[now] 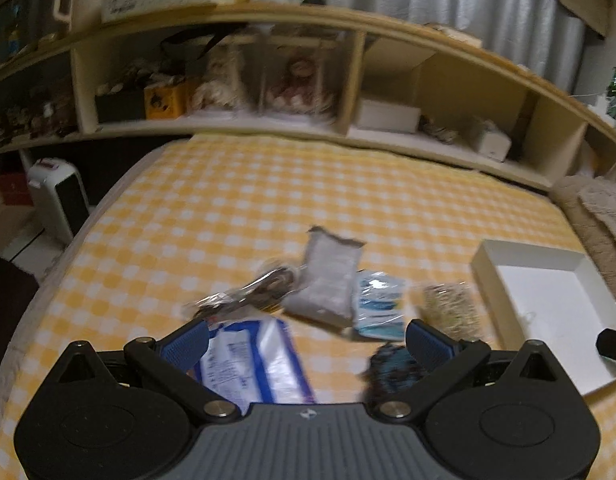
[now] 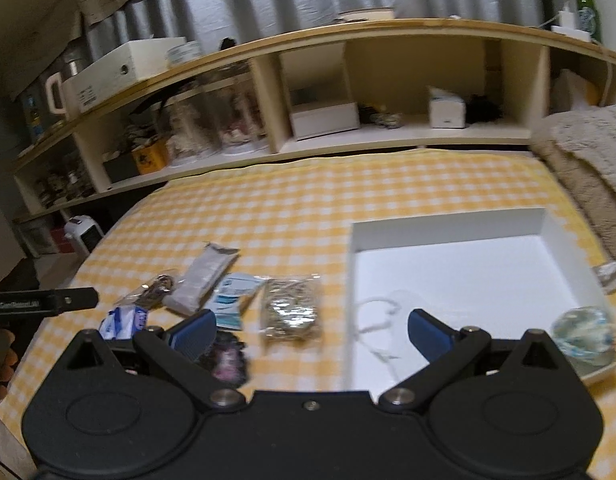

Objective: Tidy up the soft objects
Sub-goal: 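Move the left tool to the blue-and-white wipes pack while the right tool approaches the crocheted scrunchie, then grasp the wipes pack with the left tool while the right tool grasps the crocheted scrunchie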

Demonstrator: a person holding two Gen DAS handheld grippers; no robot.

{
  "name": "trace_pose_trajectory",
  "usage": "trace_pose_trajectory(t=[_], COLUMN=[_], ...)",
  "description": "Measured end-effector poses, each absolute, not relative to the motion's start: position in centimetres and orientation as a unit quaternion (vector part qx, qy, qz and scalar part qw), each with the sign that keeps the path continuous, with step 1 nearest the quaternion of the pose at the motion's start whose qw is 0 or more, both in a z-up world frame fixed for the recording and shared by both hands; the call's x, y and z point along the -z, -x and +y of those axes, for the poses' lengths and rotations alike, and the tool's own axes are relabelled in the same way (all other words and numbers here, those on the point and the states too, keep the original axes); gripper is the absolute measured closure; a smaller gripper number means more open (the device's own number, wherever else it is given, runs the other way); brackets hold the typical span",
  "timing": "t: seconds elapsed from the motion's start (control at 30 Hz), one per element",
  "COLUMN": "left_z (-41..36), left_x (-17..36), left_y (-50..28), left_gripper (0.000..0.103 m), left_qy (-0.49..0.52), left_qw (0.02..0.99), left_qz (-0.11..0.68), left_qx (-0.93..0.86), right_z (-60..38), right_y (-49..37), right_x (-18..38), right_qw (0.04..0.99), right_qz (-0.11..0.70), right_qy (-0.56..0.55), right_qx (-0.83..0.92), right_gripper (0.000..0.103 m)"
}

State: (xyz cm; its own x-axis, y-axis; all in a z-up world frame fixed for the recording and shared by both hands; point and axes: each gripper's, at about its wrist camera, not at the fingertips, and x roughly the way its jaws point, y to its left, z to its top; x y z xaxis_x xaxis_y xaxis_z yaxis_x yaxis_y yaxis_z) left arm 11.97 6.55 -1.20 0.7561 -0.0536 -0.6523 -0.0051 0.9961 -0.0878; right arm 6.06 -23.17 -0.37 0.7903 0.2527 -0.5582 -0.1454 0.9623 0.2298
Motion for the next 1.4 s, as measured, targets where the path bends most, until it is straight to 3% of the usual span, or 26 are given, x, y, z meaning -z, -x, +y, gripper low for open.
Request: trace_pose_trajectory(t=[0.47,0.8,1.03,1.27,1.4], left_z=[6.9,6.0,7.6,9.3,8.9], left_x=[6.9,10.4,11.5,10.6,10.6], left_y=[-16.5,-18.0,-17.4,-17.7,-18.2], left_gripper=[0.0,0.0,0.0,0.0,0.0], left_qy=[0.048,-0.084,-0.166,-0.117,-0.112], left_qw=[0.909,0.881,0.855,0.862,0.863], left_qz=[0.414,0.465,0.491,0.493,0.492], left_qx=[-0.019,-0.006,0.008,0.017,0.037], right_z=[-16.8,-14.0,-11.7,-10.9,-10.6], right_y=[-10.0,-13.1,-14.5,-15.8,-16.2], right_x=[5.4,8.5,10.6,12.1,12.8], right_qw=[0.932,0.919,0.909,0.882,0.867], right_qz=[0.313,0.326,0.351,0.382,0.398], right_qy=[-0.111,-0.141,-0.095,-0.05,-0.034], right_qx=[-0.145,-0.17,-0.204,-0.273,-0.298], right_gripper=[0.0,0.0,0.0,0.001,0.016])
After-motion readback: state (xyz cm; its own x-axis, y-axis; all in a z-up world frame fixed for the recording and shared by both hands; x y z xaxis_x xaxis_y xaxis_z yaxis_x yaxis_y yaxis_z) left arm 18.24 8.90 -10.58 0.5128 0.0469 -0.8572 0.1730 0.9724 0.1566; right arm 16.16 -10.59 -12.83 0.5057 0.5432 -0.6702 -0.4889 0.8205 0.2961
